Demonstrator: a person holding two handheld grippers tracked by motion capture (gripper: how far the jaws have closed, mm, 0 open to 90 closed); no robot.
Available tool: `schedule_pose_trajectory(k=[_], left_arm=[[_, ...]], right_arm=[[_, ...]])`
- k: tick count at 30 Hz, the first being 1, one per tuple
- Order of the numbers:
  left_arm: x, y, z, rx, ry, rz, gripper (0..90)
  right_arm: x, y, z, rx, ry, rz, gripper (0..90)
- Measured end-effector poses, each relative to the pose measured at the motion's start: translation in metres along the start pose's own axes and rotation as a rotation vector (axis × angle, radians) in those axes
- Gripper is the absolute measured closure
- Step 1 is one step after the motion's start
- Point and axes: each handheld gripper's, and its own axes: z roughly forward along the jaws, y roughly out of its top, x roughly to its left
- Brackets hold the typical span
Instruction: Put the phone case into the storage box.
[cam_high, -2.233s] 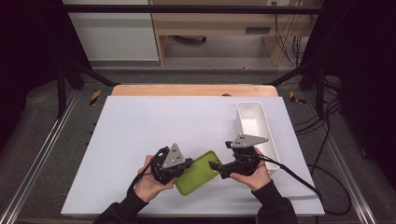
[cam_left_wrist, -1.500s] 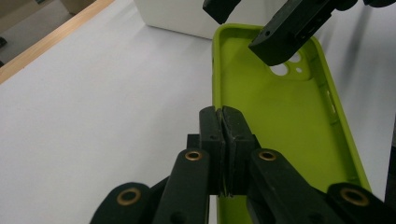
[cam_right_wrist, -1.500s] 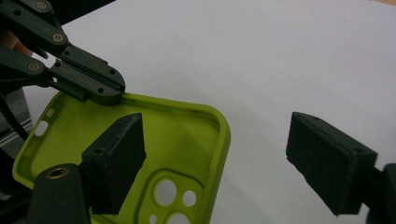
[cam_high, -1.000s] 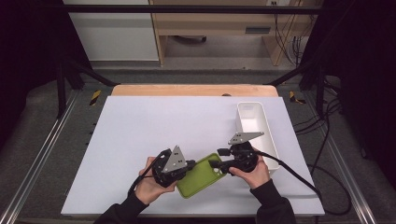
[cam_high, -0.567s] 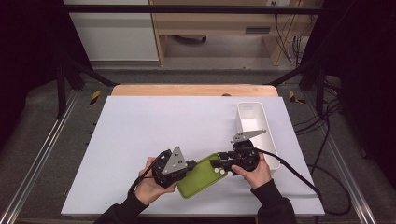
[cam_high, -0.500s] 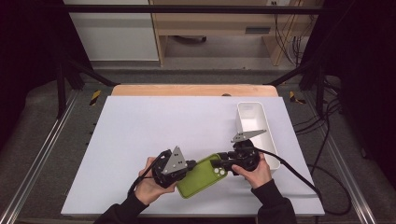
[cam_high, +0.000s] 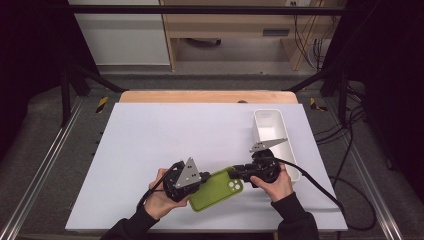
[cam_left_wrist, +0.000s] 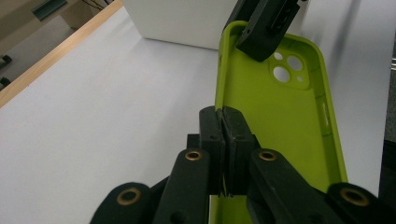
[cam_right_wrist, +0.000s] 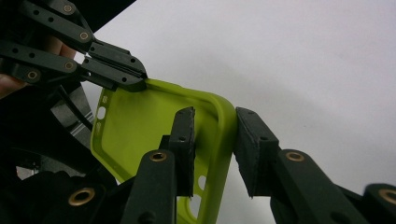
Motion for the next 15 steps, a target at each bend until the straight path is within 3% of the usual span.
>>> schedule_pose_trajectory(k=[15], left_arm=[[-0.0036,-0.0004,0.0030,0.018,0.005,0.036,87.8]], right_arm=[[-0.0010,-0.0003,-0.0045,0.018,0.008,0.012,77.8]])
